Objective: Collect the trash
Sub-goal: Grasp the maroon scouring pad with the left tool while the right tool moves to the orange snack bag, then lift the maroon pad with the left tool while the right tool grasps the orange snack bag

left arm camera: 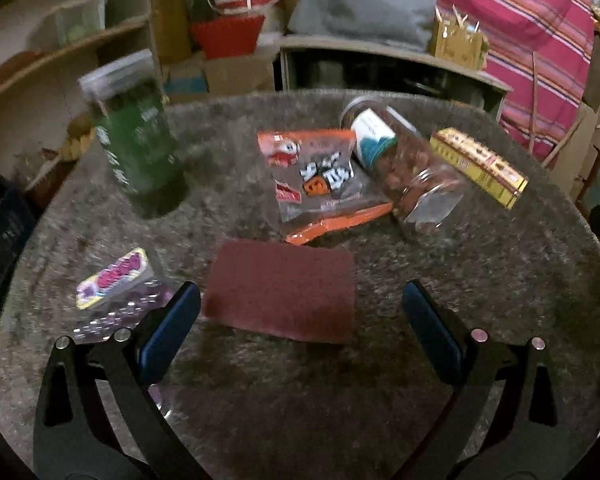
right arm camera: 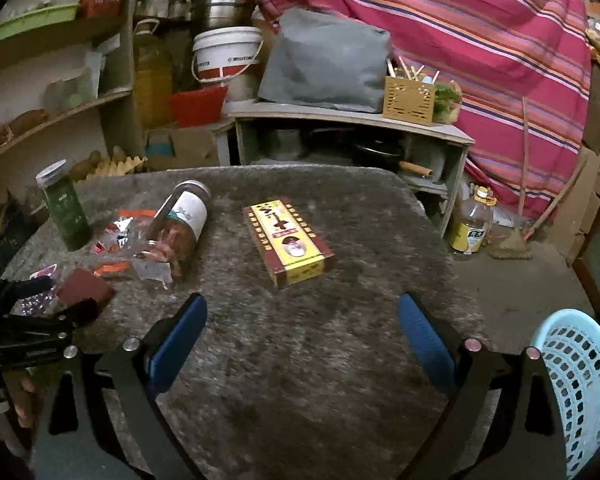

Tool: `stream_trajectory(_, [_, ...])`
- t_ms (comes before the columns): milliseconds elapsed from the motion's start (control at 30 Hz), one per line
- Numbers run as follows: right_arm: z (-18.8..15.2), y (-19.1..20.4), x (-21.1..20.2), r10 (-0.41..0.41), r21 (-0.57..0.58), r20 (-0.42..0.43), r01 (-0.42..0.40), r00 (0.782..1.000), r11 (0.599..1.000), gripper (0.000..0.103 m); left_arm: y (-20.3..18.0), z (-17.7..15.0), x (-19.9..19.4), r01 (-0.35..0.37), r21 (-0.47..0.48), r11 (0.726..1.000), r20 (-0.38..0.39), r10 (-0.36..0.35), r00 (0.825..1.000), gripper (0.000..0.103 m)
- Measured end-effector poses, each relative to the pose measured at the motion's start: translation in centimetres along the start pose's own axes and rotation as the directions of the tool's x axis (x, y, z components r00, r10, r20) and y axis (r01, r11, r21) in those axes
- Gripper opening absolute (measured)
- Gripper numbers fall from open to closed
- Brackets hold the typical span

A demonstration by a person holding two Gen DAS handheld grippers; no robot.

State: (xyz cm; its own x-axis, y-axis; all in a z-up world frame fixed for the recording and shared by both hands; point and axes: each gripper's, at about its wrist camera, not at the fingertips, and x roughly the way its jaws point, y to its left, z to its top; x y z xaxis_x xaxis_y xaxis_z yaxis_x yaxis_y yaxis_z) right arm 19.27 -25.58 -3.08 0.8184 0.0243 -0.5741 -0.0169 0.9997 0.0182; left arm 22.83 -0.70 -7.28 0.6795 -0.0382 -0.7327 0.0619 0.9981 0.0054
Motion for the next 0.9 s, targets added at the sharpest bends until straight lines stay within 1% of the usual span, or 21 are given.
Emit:
stream_trajectory(100, [0.3, 0.2, 0.9, 0.007, 0.018, -0.02, -0.007, 1.0, 1.0, 0.094, 0.3, 0.5, 1.0, -0.006, -0.01, 1.0, -0.028, 0.005, 1.0, 0.098])
stream_trajectory(200, [0.5, 0.5, 1.7, 0.007, 0.03, -0.031, -0.006, 1.0, 1.0, 0.094, 0.5, 0.9, 1.7, -0.003, -0.005, 1.0, -0.035, 0.003, 0.999, 0.098])
stream_trajectory(300, [0.8, 0.9, 2.1, 0.003, 0.028, -0.032, -0.002, 0.999, 1.0, 0.094, 0.7, 1.0, 2.6, 0.0, -0.008, 1.0, -0.069, -0.001, 0.998, 0.097])
stream_trajectory(367, [1.0, 1.2, 2.2, -0.01, 0.023, -0.026, 0.011, 1.0, 1.0, 0.094, 0.6, 1.0, 2.9, 0.0, 0.013, 1.0, -0.076, 0.001, 0.997, 0.096])
stream_trajectory(400, [1.1, 1.3, 2.2, -0.017, 0.023, -0.02, 0.018, 1.0, 1.0, 0.094, 0.6, 1.0, 3.0, 0.002, 0.014, 1.0, -0.078, -0.001, 0.997, 0.095])
stream_trajectory(433, [1.2, 1.4, 2.2, -0.02, 0.022, -0.018, 0.021, 1.0, 1.0, 0.094, 0.7, 1.0, 3.0, -0.002, 0.009, 1.0, -0.076, 0.003, 0.997, 0.088])
stream_trajectory(467, [1.2, 1.6, 2.2, -0.023, 0.019, -0.017, 0.023, 1.0, 1.0, 0.094, 1.0, 0.9, 2.8, -0.01, -0.001, 1.0, -0.066, 0.01, 0.998, 0.084])
stream_trajectory(533, [1.2, 2.2, 2.4, -0.033, 0.006, -0.019, 0.034, 0.999, 0.999, 0.094, 1.2, 0.8, 2.4, 0.012, -0.008, 1.0, -0.05, -0.012, 0.999, 0.084])
stream_trajectory(633, [1.4, 3.1, 2.5, -0.034, -0.008, -0.019, 0.034, 0.999, 0.999, 0.094, 1.3, 0.6, 1.4, 0.021, 0.002, 1.0, -0.024, -0.021, 0.999, 0.084])
stream_trajectory(733, [1.8, 4.7, 2.2, -0.034, -0.03, -0.001, 0.034, 0.999, 0.999, 0.094, 1.5, 0.3, -1.0, 0.022, 0.017, 1.0, 0.02, -0.023, 1.0, 0.084])
stream_trajectory(833, [2.2, 6.3, 2.0, -0.02, -0.039, 0.014, 0.02, 1.0, 0.999, 0.094, 2.5, 0.3, -3.2, -0.002, 0.029, 1.0, 0.078, -0.001, 0.997, 0.084])
stream_trajectory(900, [2.4, 7.6, 2.1, -0.003, -0.04, 0.013, 0.003, 1.0, 0.999, 0.094, 4.5, 0.4, -4.7, -0.045, 0.009, 0.999, 0.12, 0.044, 0.992, 0.084])
